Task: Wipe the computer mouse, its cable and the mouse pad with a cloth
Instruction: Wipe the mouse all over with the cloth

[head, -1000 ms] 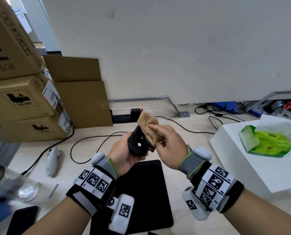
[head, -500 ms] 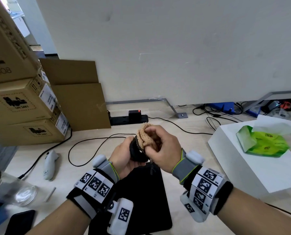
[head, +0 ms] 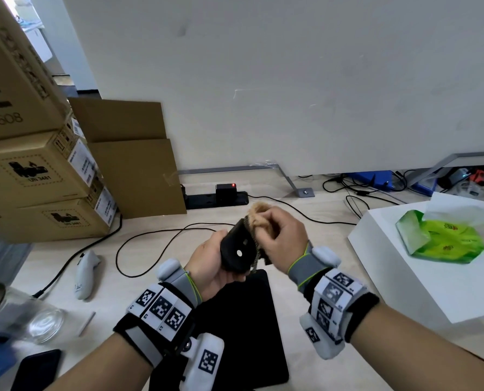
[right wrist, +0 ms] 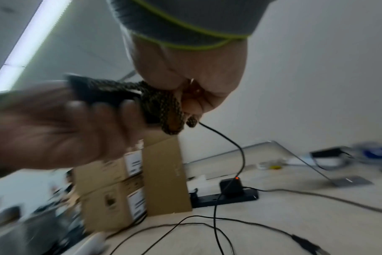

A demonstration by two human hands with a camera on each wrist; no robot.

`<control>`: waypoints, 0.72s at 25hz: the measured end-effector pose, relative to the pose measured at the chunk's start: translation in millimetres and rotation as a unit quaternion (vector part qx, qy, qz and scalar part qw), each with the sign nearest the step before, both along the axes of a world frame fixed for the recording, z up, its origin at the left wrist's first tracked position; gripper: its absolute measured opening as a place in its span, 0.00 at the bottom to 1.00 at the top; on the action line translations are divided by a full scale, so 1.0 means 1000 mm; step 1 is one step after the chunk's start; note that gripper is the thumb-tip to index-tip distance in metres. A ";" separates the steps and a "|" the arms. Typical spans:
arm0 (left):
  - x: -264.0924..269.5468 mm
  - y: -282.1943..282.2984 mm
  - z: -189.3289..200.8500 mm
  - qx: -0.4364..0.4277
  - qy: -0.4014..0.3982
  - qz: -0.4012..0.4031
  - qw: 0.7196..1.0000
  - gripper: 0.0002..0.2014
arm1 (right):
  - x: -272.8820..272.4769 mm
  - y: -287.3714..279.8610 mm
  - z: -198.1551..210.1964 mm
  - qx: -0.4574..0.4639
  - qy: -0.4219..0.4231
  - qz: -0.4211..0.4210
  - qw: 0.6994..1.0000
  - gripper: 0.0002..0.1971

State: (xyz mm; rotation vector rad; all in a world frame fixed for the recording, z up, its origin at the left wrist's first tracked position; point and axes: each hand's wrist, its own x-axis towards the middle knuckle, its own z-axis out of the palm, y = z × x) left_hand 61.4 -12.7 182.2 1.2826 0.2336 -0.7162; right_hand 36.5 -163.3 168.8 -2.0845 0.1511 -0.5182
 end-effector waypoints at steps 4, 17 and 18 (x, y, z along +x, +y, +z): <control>0.001 -0.005 0.002 -0.008 -0.013 0.019 1.000 0.17 | -0.006 0.015 0.009 -0.005 -0.029 0.016 0.999 0.04; 0.005 -0.012 0.000 0.028 -0.103 -0.018 0.994 0.12 | -0.002 0.027 0.020 -0.037 -0.068 0.048 0.996 0.02; 0.002 -0.012 0.001 0.018 -0.082 -0.040 0.996 0.17 | 0.010 0.015 0.019 -0.029 -0.033 0.010 0.999 0.01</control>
